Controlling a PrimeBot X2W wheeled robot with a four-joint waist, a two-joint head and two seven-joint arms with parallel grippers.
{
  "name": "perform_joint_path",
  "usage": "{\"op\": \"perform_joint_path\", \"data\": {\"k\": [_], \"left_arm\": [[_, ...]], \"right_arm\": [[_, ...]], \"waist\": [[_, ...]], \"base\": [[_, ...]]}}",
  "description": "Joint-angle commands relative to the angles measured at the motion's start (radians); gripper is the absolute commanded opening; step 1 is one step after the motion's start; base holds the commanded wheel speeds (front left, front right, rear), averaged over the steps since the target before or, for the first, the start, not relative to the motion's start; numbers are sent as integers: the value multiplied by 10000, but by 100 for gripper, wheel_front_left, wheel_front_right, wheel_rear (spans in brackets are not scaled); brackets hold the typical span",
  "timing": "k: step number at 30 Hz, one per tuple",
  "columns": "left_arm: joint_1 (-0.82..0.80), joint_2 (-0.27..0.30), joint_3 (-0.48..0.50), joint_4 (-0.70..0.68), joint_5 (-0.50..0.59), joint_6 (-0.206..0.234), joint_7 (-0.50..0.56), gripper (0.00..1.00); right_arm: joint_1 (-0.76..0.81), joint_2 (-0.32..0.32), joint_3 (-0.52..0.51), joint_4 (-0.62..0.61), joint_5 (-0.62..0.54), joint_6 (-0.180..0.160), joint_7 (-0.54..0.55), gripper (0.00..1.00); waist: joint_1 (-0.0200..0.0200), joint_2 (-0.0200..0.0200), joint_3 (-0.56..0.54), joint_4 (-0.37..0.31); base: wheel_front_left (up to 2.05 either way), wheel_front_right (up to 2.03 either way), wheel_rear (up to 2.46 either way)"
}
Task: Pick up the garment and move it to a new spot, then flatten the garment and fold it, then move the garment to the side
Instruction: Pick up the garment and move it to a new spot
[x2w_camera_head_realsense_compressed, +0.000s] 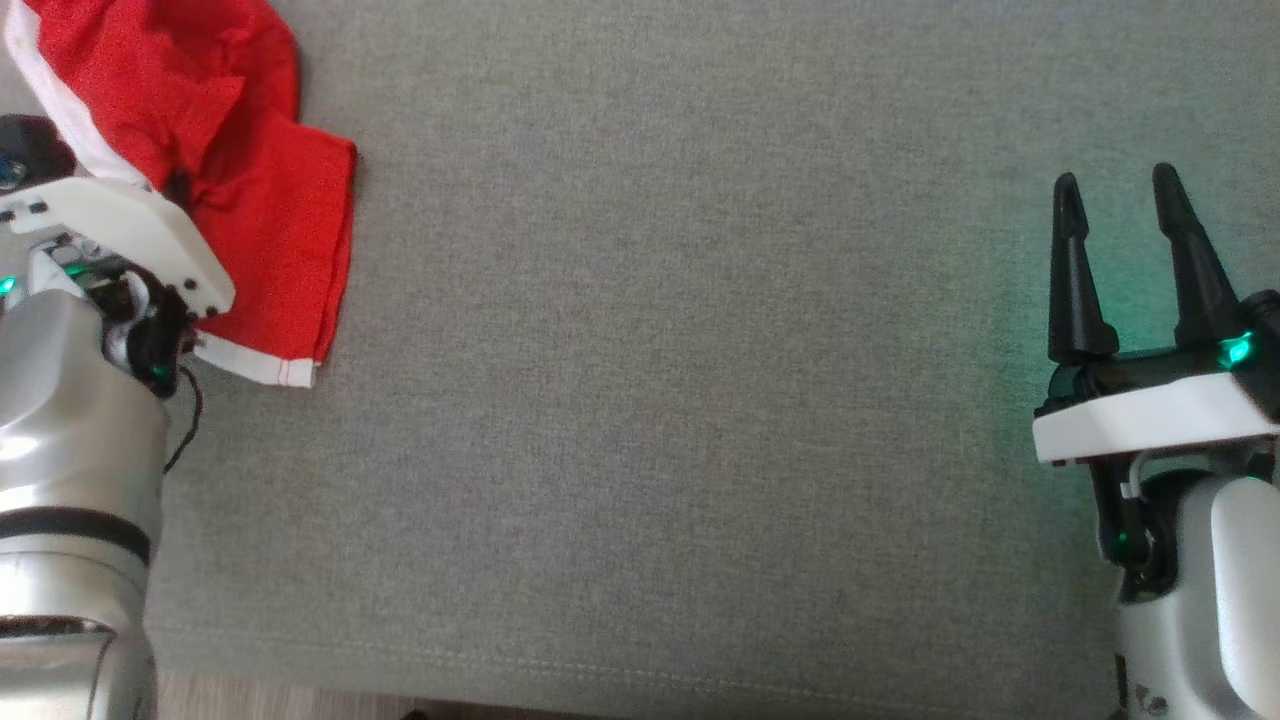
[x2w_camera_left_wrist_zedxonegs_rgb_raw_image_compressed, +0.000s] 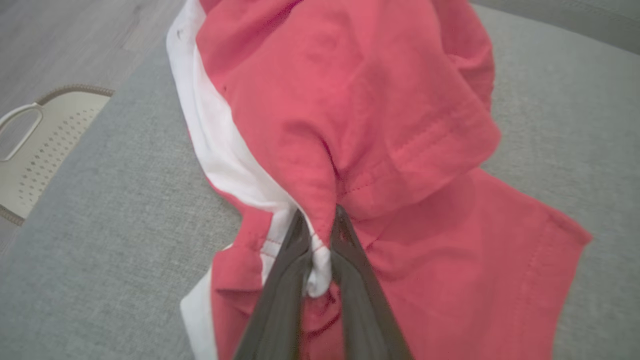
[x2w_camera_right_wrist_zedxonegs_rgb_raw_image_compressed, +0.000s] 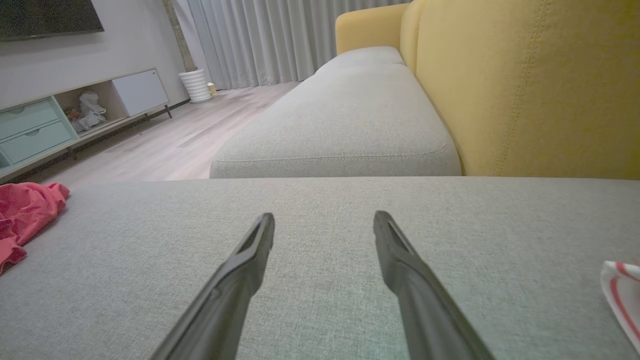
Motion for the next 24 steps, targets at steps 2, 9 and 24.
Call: {"op": "perform_joint_path", "data": {"k": [2,9,24], "left_arm": [[-21,458,40,-250,-39,-169,-369,0],[269,251,-477,-715,94,-335,-1283,0],[1695,-1776,-1765,-3504,-40,-92,-1355,0]], "right_arm": [[-239,25,248,-201,97,-9,-150,100],[-174,37,190,419,442,-9,-508,100],[-172,40,463,1337,1189,-9,-1149,100]], "waist": [[0,0,-277,-27],[0,0,-1254,-116],[0,0,-2518,-1058]], "base": [[0,0,0],[0,0,0],[0,0,0]]}}
